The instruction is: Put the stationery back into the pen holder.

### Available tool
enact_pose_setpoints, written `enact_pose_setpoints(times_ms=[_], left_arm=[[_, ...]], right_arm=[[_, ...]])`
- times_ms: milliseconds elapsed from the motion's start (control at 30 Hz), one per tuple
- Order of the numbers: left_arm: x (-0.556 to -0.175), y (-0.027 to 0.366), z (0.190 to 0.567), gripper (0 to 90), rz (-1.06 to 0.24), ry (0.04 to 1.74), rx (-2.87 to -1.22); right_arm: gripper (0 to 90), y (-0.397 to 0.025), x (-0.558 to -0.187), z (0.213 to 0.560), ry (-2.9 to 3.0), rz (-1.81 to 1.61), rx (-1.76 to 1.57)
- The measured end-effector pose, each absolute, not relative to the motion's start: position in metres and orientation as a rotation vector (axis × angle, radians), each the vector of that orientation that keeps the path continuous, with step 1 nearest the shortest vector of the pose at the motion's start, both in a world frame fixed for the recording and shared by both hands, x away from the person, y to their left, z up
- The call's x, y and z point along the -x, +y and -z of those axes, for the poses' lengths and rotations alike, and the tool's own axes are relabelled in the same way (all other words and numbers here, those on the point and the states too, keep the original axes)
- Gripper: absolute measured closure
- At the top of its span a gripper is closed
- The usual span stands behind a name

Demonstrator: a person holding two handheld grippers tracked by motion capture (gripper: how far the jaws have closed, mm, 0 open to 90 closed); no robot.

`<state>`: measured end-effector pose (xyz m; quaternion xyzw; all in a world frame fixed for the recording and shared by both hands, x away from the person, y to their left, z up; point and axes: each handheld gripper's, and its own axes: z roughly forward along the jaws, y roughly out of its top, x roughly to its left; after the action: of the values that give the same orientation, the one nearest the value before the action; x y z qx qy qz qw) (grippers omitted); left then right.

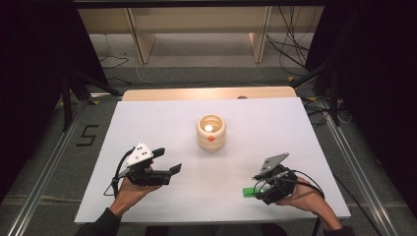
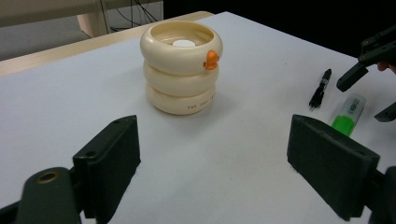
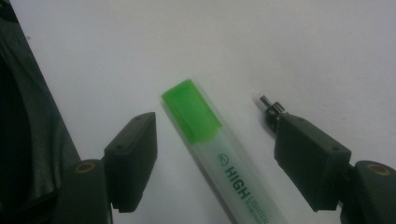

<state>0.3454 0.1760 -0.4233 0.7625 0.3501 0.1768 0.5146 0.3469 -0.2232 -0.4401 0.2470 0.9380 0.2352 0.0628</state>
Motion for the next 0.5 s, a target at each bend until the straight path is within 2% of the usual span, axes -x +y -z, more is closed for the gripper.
enact_pose_setpoints(times_ms=[500], left_arm=[[-0.3457,0.1753,0.424,16.5,-0.42,0.838,-1.839]], right_arm=[[40.1,-0.2187,-0.3458,0.4489,2.881,-0.523,-0.632]])
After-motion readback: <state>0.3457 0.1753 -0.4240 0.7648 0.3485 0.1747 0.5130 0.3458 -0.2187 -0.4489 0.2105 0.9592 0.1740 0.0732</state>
